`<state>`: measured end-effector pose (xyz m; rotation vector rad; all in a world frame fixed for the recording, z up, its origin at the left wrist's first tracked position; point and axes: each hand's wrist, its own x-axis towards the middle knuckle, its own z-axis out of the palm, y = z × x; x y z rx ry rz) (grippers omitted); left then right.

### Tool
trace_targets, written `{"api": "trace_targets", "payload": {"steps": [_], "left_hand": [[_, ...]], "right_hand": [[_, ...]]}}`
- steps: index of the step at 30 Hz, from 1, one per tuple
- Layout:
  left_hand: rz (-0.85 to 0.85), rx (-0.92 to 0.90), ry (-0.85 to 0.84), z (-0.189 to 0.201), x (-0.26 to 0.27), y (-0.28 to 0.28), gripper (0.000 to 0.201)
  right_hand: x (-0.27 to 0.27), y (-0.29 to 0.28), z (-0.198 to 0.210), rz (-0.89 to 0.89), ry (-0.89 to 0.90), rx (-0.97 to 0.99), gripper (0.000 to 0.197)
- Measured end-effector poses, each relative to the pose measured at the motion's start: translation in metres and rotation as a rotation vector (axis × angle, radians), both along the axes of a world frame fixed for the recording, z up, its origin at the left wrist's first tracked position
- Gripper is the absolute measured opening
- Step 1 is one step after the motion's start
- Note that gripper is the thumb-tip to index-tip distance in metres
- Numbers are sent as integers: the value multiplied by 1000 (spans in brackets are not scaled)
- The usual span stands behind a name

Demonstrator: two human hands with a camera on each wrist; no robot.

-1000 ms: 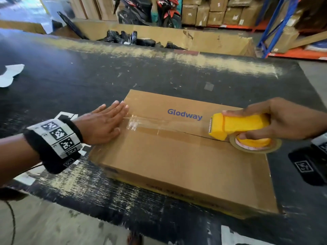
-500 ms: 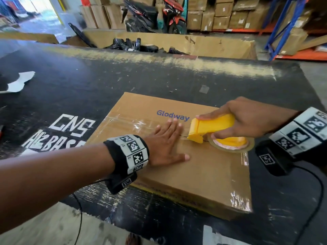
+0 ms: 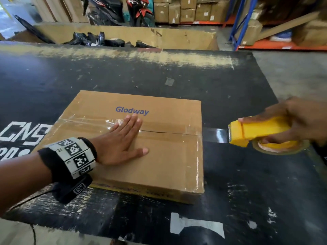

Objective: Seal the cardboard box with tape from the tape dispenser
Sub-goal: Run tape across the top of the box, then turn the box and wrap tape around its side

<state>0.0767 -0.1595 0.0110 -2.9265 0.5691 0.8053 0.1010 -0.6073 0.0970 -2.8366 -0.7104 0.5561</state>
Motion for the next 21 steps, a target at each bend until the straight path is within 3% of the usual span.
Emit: {"api": "trace_targets", "payload": {"steps": [4, 9, 11, 12, 14, 16, 19, 21], "left_hand": [[-11, 1, 16, 0, 0, 1, 111], [1, -8, 23, -1, 1, 2, 122], [-4, 14, 32, 3, 3, 0, 124], [-2, 32, 10, 7, 4, -2, 124], [-75, 38, -89, 18, 6, -12, 114], [-253, -99, -257, 29, 12, -37, 87], [-550, -356, -302, 33, 18, -94, 54], [-705, -350, -289, 28, 20, -133, 48]], "right_hand": [[5, 20, -22, 19, 92, -47, 60], [13, 29, -96, -17, 162, -269, 52], [3, 17, -106, -115, 190, -180, 24], [2, 11, -105, -143, 162, -136, 22], [-8, 4, -100, -196, 128, -2, 38], [-21, -2, -98, -238, 55, 102, 61], [-45, -7, -98, -378, -21, 362, 65], [-67, -4, -94, -454, -40, 573, 66]]}}
